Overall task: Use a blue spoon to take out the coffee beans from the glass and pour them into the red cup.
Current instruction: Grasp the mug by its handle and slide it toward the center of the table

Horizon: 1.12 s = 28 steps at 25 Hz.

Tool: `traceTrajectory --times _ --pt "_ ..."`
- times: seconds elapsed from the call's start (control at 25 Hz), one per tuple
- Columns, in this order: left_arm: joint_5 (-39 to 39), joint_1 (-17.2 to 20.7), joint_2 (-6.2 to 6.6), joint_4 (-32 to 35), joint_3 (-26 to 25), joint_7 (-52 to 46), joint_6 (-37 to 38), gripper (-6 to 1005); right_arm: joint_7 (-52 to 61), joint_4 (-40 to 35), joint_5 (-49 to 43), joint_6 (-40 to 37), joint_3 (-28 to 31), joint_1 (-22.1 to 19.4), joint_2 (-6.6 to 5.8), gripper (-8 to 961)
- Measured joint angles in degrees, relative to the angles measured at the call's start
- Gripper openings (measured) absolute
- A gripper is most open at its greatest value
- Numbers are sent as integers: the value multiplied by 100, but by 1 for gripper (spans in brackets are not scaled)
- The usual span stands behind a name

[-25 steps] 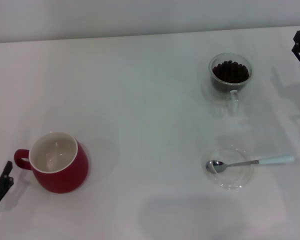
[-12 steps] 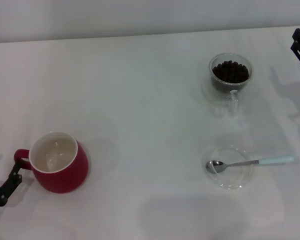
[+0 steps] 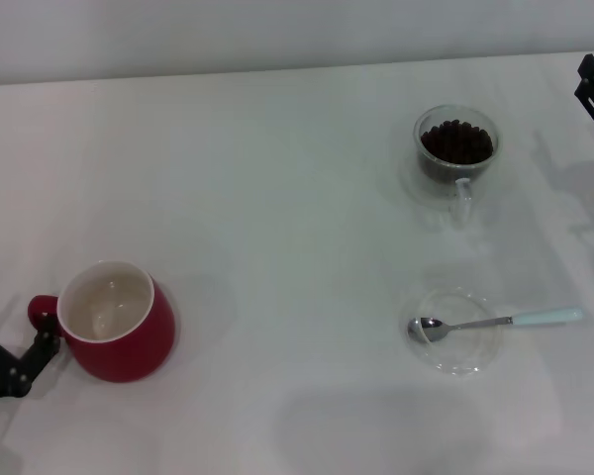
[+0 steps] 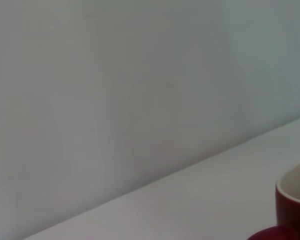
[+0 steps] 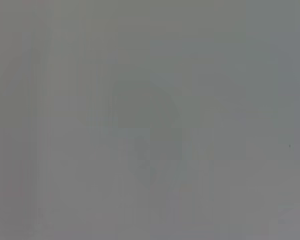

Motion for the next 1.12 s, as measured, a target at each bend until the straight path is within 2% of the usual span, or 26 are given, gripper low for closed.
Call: traceTrajectory --times 0.12,0.36,0.8,1.0,1.12 --pt "150 -67 -10 24 1 0 -137 827 0 0 -1 0 0 0 0 825" --pt "212 -126 -11 247 1 5 -495 696 0 0 -2 0 0 8 -1 826" --pt "230 -97 -11 298 1 177 -543 463 0 0 -2 2 0 18 0 826" --pt "313 -47 -13 301 -2 415 -539 453 0 0 -7 2 -9 18 0 826" --pt "310 -40 -14 301 -3 431 -538 289 0 0 -12 2 -23 18 0 826"
